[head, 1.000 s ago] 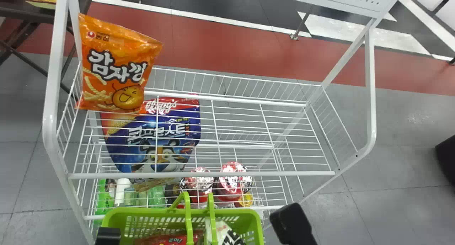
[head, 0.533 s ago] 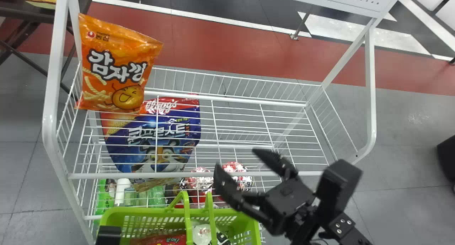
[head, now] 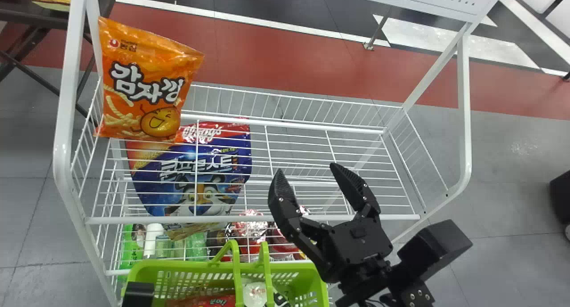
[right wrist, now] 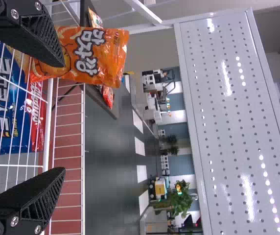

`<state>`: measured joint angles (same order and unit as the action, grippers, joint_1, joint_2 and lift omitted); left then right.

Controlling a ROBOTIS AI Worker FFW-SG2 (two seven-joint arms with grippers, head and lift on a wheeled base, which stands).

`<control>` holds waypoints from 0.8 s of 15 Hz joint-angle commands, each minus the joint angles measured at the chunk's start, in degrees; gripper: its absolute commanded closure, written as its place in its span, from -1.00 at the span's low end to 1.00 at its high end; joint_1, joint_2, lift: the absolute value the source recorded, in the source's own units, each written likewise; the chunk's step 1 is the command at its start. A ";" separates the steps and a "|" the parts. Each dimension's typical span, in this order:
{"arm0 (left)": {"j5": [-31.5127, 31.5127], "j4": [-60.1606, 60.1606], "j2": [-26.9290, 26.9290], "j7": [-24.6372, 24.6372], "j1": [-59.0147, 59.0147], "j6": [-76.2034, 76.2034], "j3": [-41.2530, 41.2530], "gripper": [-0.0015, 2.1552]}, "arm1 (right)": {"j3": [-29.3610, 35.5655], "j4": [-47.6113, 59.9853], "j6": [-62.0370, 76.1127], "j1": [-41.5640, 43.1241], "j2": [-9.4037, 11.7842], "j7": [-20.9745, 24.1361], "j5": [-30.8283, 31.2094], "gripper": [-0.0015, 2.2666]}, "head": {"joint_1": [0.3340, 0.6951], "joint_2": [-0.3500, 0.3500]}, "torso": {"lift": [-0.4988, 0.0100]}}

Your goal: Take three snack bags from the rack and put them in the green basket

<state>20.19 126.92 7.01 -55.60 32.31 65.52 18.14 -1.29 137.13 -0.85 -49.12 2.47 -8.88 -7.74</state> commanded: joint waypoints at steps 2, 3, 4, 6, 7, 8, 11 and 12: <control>0.28 0.26 0.38 -0.04 -0.05 0.19 0.05 0.63 | 0.32 -0.28 -0.69 0.08 -0.62 0.62 0.01 -0.95 | 1.00 -1.00 | 0.94; 0.28 0.26 0.38 -0.04 -0.05 0.19 0.05 0.63 | 0.23 -0.28 -0.69 0.08 -0.62 0.62 0.10 -0.95 | 1.00 -1.00 | 0.94; 0.28 0.17 0.38 0.05 -0.05 0.19 0.14 0.63 | 0.32 -0.20 -0.52 0.17 -0.53 0.62 0.18 -0.95 | 1.00 -1.00 | 0.94; 0.28 0.17 0.38 0.05 -0.05 0.19 0.14 0.63 | 0.41 -0.28 -0.69 0.17 -0.53 0.71 0.27 -0.95 | 1.00 -1.00 | 0.94; 0.28 0.17 0.38 0.05 -0.05 0.19 0.14 0.63 | 0.41 -0.28 -0.69 0.17 -0.53 0.79 0.27 -0.95 | 1.00 -1.00 | 0.94; 0.28 0.26 0.38 0.05 -0.05 0.19 0.14 0.63 | 0.41 -0.37 -0.69 0.25 -0.53 0.79 0.36 -0.95 | 1.00 -1.00 | 0.94; 0.28 0.34 0.38 0.22 -0.05 0.36 0.14 0.63 | 0.41 -0.37 -0.69 0.25 -0.53 0.79 0.36 -0.95 | 1.00 -1.00 | 0.94; 0.28 0.34 0.38 0.14 0.04 0.36 0.14 0.63 | 0.41 -0.37 -0.69 0.25 -0.53 0.88 0.36 -0.95 | 1.00 -1.00 | 0.94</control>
<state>20.48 127.24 7.38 -55.39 32.28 65.84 18.28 -0.88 136.76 -1.54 -48.86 1.93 -8.03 -7.43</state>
